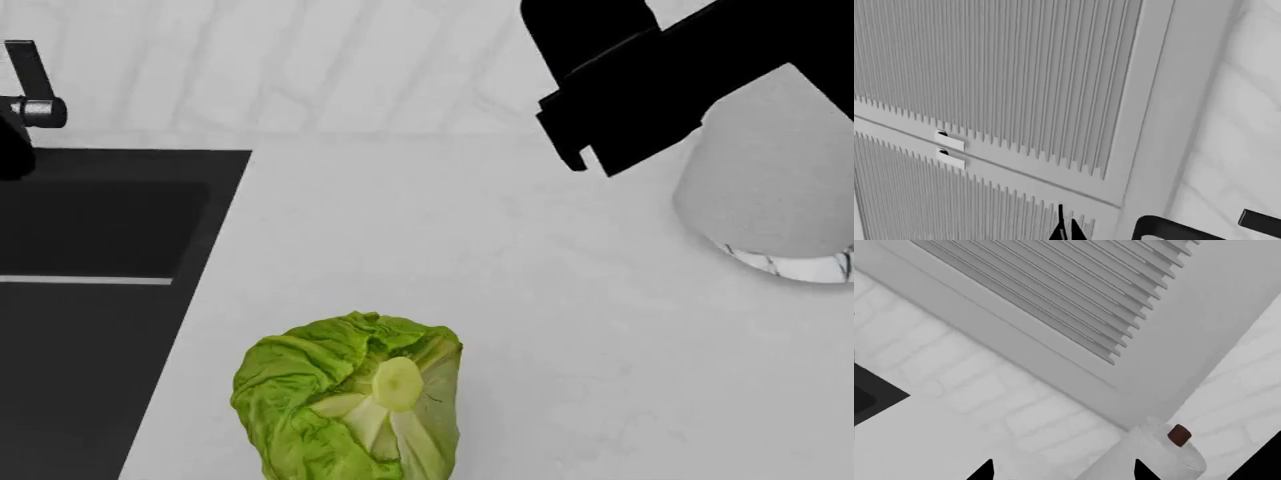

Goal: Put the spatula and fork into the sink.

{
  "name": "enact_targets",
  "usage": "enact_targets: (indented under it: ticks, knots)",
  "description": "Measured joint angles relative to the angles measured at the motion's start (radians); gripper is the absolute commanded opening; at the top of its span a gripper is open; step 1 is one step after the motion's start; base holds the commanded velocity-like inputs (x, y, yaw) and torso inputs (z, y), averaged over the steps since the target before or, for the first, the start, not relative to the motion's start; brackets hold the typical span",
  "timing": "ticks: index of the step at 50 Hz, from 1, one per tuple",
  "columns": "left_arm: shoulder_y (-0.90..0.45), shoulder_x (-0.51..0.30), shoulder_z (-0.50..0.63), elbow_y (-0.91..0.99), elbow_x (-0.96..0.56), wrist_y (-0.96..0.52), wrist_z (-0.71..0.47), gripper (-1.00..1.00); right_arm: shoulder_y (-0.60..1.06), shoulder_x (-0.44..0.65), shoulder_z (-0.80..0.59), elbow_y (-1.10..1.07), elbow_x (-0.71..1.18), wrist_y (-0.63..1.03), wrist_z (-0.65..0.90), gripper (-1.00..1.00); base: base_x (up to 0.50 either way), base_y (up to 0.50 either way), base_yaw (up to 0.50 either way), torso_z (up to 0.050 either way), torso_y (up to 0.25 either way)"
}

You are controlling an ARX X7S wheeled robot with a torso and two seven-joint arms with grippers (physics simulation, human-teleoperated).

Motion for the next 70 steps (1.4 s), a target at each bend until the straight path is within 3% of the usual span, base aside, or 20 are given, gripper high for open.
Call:
enact_targets:
  ticks: [10, 29, 70]
  knots:
    - [-0.026, -0.038, 0.007, -0.006, -0.015, -0.133, 0.104, -1.00, 0.004, 0.075, 0.010, -0.019, 0.039, -0.002, 0.045, 1.00, 0.00, 0.00, 0.00, 0.000, 0.000]
    - [-0.054, -0.070, 0.203, -0.084, 0.043, -0.197, 0.293, -1.00, 0.029, 0.135, 0.014, -0.039, 0.109, -0.002, 0.105, 1.00, 0.00, 0.00, 0.00, 0.000, 0.000]
    - [0.070, -0.085, 0.414, -0.135, 0.043, -0.254, 0.462, -1.00, 0.078, 0.123, 0.024, -0.026, 0.159, 0.020, 0.137, 1.00, 0.00, 0.00, 0.00, 0.000, 0.000]
